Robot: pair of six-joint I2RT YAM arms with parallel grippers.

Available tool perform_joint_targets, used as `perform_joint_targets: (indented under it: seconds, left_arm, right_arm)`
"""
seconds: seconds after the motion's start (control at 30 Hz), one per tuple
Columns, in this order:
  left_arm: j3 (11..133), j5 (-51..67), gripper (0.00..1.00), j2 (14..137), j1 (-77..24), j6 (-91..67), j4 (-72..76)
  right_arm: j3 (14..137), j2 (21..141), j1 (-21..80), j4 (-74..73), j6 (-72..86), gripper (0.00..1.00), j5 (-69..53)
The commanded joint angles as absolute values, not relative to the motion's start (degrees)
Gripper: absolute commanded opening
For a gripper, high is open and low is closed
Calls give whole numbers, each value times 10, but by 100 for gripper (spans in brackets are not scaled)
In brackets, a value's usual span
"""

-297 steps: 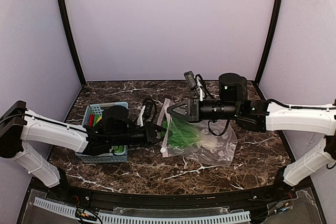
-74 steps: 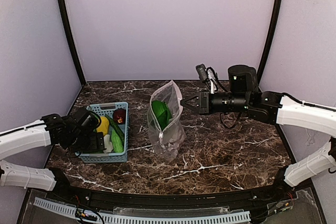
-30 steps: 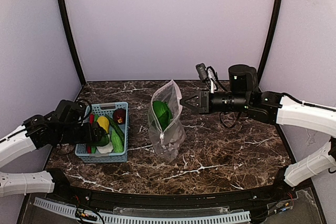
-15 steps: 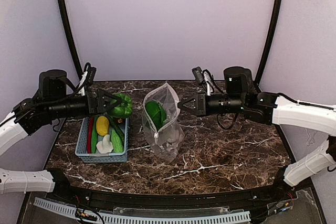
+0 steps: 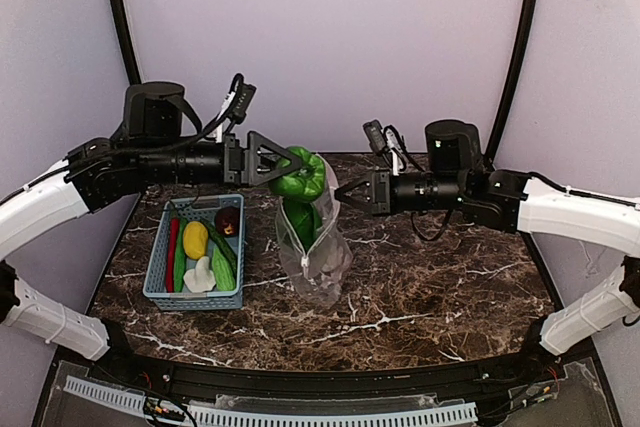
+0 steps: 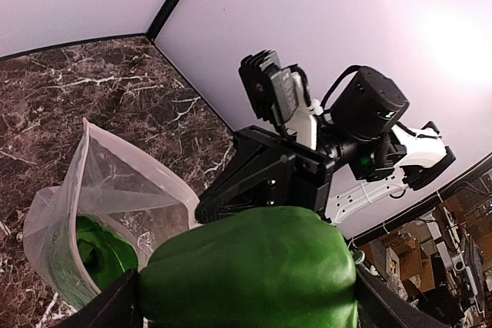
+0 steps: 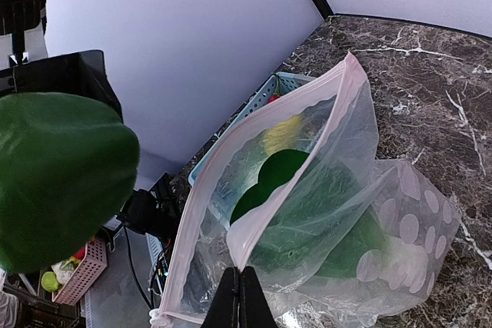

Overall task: Place the food in the zip-top bag and seal the zipper
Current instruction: Place the fake vegetable in the zipper food storage bag.

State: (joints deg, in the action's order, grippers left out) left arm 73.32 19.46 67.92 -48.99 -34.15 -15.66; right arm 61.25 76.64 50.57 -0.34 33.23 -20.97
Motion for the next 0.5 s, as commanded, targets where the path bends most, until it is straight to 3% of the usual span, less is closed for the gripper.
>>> perform_joint_targets:
  seconds: [0.0, 0.47]
  left_arm:
    - [758, 177, 77, 714, -499, -330, -177]
    - [828, 68, 76, 811, -510, -313, -324]
  right_arm:
    - [632, 764, 505, -8, 321, 0, -211]
    - [644, 753, 506, -21, 313, 0, -212]
